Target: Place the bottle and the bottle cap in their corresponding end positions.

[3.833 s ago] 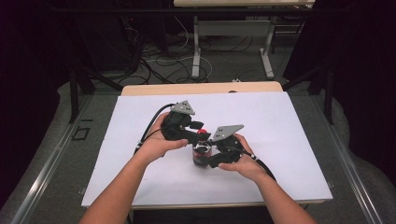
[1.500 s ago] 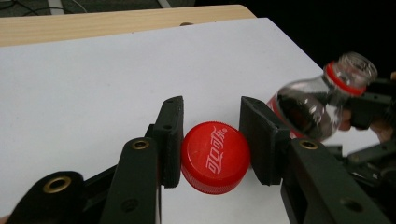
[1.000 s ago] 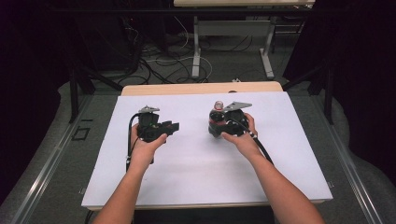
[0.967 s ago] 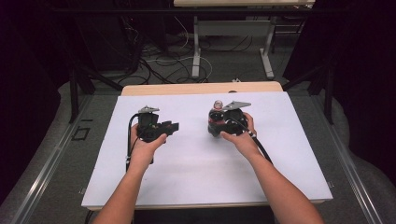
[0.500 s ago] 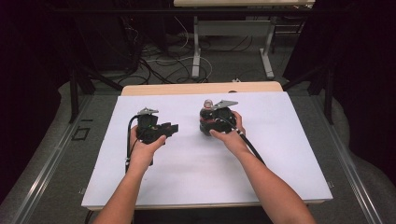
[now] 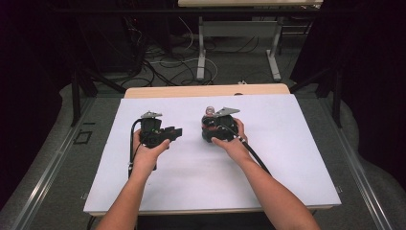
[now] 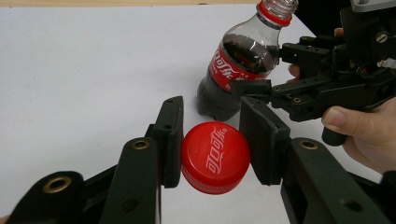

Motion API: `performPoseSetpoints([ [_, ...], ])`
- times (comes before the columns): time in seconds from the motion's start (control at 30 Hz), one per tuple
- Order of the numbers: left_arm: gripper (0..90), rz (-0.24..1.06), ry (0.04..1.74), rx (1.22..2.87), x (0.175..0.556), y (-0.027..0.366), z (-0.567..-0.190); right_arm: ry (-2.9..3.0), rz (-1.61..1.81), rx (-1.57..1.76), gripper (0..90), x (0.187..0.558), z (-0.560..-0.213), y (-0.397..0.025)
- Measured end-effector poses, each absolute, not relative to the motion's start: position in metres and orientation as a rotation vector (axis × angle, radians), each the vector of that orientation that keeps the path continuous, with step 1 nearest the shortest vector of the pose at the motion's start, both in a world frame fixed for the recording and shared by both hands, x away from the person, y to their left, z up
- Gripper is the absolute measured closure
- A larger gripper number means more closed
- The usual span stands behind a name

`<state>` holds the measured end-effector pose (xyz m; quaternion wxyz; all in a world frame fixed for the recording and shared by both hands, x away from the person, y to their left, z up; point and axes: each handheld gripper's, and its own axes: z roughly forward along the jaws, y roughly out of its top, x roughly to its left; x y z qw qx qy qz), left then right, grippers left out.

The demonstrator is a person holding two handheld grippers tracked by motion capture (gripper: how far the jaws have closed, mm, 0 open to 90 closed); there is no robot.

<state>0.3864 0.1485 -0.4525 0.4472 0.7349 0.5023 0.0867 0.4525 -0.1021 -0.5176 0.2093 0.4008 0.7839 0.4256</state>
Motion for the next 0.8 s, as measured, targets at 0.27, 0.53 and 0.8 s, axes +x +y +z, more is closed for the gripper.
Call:
performPoseSetpoints([
  [0.27,61.2,0.206,1.241,1.823,0.388,0.146,-0.455,2.21,1.208,1.149,17.3,0.452,-0.524,-0.104],
  [0.53,61.2,0.183,1.246,1.847,0.39,0.144,-0.461,2.216,1.149,1.167,14.5,0.446,-0.528,-0.108],
  [0.8,61.2,0.181,1.244,1.881,0.392,0.132,-0.473,2.225,1.098,1.141,0.0,0.43,-0.528,-0.121],
])
